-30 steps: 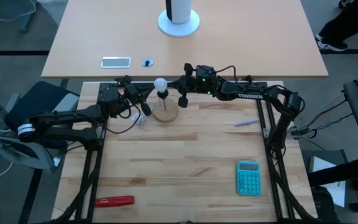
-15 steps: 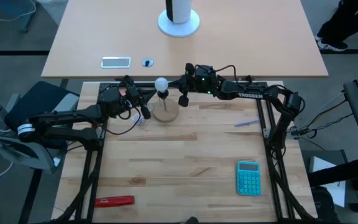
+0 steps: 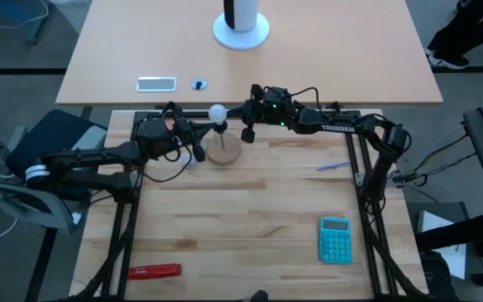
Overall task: Screw lightbulb
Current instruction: Insert the lightbulb into the wooden table lamp
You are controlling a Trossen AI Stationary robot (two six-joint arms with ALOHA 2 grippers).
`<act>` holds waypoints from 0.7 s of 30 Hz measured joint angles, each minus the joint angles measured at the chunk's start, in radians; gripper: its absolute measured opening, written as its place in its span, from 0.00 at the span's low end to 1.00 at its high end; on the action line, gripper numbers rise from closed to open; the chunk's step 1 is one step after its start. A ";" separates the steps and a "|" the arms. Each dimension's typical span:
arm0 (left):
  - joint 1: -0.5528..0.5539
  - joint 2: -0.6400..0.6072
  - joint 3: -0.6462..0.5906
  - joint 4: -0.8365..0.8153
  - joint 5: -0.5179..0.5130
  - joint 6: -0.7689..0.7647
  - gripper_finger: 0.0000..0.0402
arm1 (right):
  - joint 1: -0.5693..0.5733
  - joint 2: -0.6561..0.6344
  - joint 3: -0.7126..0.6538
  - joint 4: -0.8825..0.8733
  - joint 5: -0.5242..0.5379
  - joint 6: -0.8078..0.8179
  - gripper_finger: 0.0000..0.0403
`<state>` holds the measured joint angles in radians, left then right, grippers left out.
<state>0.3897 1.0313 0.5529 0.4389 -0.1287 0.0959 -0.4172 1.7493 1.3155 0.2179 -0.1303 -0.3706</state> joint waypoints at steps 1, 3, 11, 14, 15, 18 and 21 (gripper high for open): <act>0.000 0.004 0.000 0.007 -0.012 0.001 0.00 | 0.000 0.000 0.000 0.002 0.000 -0.003 0.01; 0.000 0.012 0.001 0.013 -0.030 0.007 0.00 | 0.000 0.000 0.000 0.007 0.000 -0.013 0.01; 0.000 0.036 0.001 0.058 -0.046 0.047 0.00 | 0.000 0.000 0.001 0.008 -0.043 -0.026 0.01; 0.000 0.037 0.001 0.058 -0.047 0.049 0.00 | 0.000 0.000 0.001 0.008 -0.051 -0.025 0.01; 0.000 0.037 0.001 0.059 -0.047 0.049 0.00 | 0.000 0.000 0.001 0.008 -0.052 -0.026 0.01; 0.000 0.037 0.001 0.062 -0.048 0.049 0.00 | 0.000 0.000 0.002 0.008 -0.053 -0.032 0.01; 0.000 0.037 0.001 0.063 -0.085 0.044 0.00 | 0.002 0.000 0.002 0.006 -0.072 -0.038 0.01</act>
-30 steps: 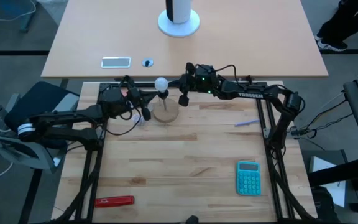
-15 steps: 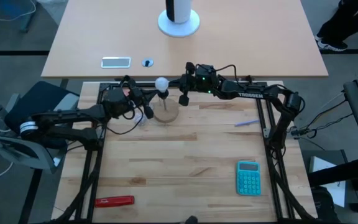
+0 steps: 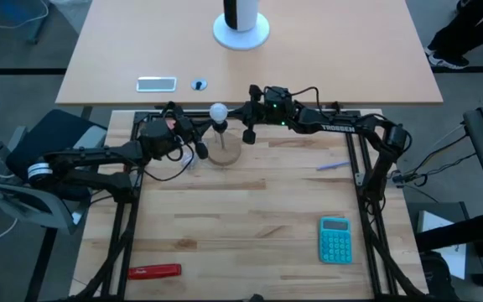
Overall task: Screw lightbulb
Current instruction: Insert the lightbulb into the wooden table lamp
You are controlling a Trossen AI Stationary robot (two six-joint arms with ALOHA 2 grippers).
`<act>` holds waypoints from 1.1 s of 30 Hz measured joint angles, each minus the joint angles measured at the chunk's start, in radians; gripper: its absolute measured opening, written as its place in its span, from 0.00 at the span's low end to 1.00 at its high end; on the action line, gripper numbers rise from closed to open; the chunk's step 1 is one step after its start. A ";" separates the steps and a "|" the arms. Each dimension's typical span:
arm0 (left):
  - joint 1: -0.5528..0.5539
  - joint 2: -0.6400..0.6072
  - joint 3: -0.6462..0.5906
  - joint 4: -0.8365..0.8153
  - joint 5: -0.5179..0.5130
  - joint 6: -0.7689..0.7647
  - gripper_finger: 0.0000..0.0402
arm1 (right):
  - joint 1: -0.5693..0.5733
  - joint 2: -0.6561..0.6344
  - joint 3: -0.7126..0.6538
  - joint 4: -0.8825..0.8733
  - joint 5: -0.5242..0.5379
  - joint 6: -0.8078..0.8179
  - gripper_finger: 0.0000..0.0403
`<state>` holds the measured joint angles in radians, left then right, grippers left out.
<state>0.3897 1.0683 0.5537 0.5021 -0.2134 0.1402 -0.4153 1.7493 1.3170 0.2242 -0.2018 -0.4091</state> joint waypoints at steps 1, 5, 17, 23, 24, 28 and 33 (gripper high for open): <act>0.000 0.000 0.000 0.000 -0.012 -0.002 0.00 | 0.001 0.000 0.000 -0.001 -0.007 0.000 0.01; 0.000 -0.003 0.000 -0.027 -0.013 -0.003 0.00 | 0.003 0.000 0.000 -0.004 -0.008 0.004 0.01; -0.005 -0.051 0.001 -0.051 0.046 -0.033 0.00 | -0.009 -0.005 0.014 0.032 0.084 -0.016 0.01; -0.003 -0.039 0.002 0.017 0.038 0.025 0.00 | -0.007 -0.005 0.031 0.045 -0.013 -0.014 0.01; -0.001 -0.036 0.002 0.017 0.038 0.028 0.00 | -0.006 -0.005 0.031 0.044 -0.013 -0.014 0.01; -0.002 -0.022 0.002 0.020 0.031 0.031 0.00 | -0.002 -0.005 0.031 0.037 -0.010 -0.007 0.01; -0.002 -0.011 0.002 0.021 -0.037 0.031 0.00 | 0.011 -0.007 0.031 0.013 -0.008 0.012 0.01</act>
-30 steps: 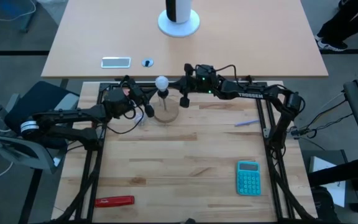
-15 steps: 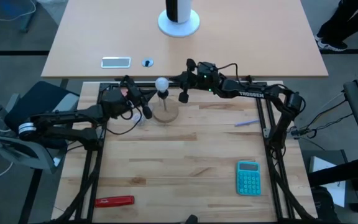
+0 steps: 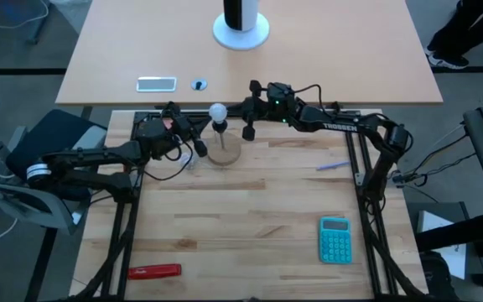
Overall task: Screw lightbulb
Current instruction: Insert the lightbulb into the wooden table lamp
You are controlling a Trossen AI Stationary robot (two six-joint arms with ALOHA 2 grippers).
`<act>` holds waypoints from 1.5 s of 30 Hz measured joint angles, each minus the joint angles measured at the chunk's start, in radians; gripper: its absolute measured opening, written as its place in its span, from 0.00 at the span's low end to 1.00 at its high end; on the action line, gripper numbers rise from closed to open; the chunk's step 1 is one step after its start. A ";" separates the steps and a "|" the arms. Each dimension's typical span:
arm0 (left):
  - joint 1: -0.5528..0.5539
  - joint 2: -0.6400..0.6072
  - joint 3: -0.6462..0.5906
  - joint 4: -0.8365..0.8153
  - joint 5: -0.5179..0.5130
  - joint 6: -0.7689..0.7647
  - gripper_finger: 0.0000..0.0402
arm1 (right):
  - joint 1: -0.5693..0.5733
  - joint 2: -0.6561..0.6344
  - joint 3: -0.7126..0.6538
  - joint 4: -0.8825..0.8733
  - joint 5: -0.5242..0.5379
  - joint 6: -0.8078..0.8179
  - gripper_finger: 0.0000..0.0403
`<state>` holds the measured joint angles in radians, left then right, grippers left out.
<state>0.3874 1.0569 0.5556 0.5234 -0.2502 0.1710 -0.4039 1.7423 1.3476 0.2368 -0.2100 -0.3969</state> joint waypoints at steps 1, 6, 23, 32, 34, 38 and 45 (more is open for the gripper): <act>0.000 0.000 0.000 -0.002 -0.003 0.000 0.00 | 0.002 0.000 0.000 -0.002 0.000 0.000 0.01; -0.002 -0.012 0.000 -0.033 -0.006 -0.008 0.00 | 0.005 -0.001 0.000 -0.033 0.000 0.008 0.01; -0.003 -0.003 -0.003 -0.042 -0.007 0.034 0.00 | -0.021 0.014 0.000 -0.027 -0.038 0.010 0.01; -0.003 -0.001 -0.003 -0.072 -0.100 0.006 0.00 | -0.012 0.012 0.000 -0.078 -0.111 0.045 0.01; -0.006 -0.008 -0.003 -0.073 -0.100 0.004 0.00 | -0.013 0.009 0.000 -0.087 -0.082 0.048 0.01; -0.017 -0.023 -0.003 -0.083 -0.087 0.000 0.00 | -0.015 0.003 0.000 -0.103 0.018 0.042 0.01; -0.025 -0.035 -0.003 -0.069 0.034 0.023 0.00 | -0.020 0.005 0.007 -0.065 0.048 0.000 0.01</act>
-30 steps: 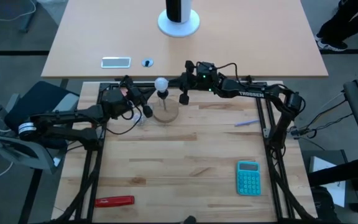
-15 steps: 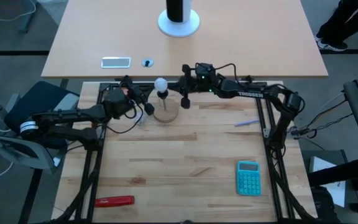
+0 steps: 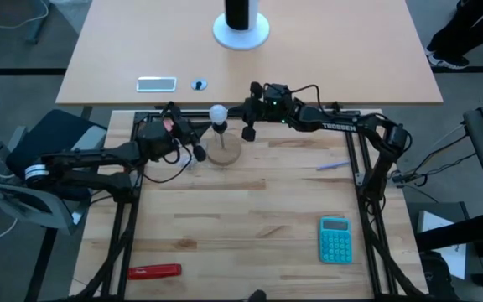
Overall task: Screw lightbulb
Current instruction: Insert the lightbulb into the wooden table lamp
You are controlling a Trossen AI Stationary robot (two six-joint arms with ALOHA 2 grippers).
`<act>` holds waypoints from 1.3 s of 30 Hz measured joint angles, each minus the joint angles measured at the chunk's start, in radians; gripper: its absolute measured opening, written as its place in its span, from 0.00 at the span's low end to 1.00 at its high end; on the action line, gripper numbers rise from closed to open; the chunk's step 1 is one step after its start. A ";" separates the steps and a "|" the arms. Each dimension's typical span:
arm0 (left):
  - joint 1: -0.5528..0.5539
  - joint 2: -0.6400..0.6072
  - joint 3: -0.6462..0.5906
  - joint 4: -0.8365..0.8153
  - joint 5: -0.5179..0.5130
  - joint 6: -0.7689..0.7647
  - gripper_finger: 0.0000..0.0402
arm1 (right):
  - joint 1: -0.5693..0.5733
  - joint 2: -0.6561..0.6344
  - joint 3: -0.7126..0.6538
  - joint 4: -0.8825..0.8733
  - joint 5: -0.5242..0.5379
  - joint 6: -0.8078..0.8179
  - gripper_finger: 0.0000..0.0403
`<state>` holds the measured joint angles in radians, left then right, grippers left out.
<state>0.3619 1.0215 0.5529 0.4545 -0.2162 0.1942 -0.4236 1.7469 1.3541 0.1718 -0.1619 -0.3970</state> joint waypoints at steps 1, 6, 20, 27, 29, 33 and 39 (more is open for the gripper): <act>0.001 0.003 0.000 0.011 -0.002 0.006 0.00 | 0.000 0.000 0.003 0.001 -0.001 -0.004 0.01; 0.002 0.019 0.000 0.044 -0.010 0.031 0.00 | 0.002 0.001 0.013 0.003 -0.050 -0.021 0.01; 0.003 0.019 0.000 0.047 -0.123 0.033 0.00 | 0.022 0.001 0.013 -0.038 -0.112 0.015 0.01; -0.007 0.014 0.000 0.042 -0.109 0.011 0.00 | 0.020 0.001 0.013 -0.044 -0.059 0.033 0.01; -0.012 0.012 0.000 0.040 -0.105 0.008 0.00 | 0.020 0.000 0.013 -0.049 -0.036 0.032 0.01; -0.023 0.004 0.000 0.035 -0.080 0.007 0.00 | 0.016 0.000 0.013 -0.050 -0.019 0.023 0.01; -0.023 0.001 0.000 0.027 -0.069 0.030 0.00 | 0.011 0.000 0.013 -0.048 -0.019 0.022 0.01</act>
<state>0.3393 1.0226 0.5529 0.4815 -0.2852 0.2241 -0.4126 1.7470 1.3674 0.1233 -0.1810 -0.3752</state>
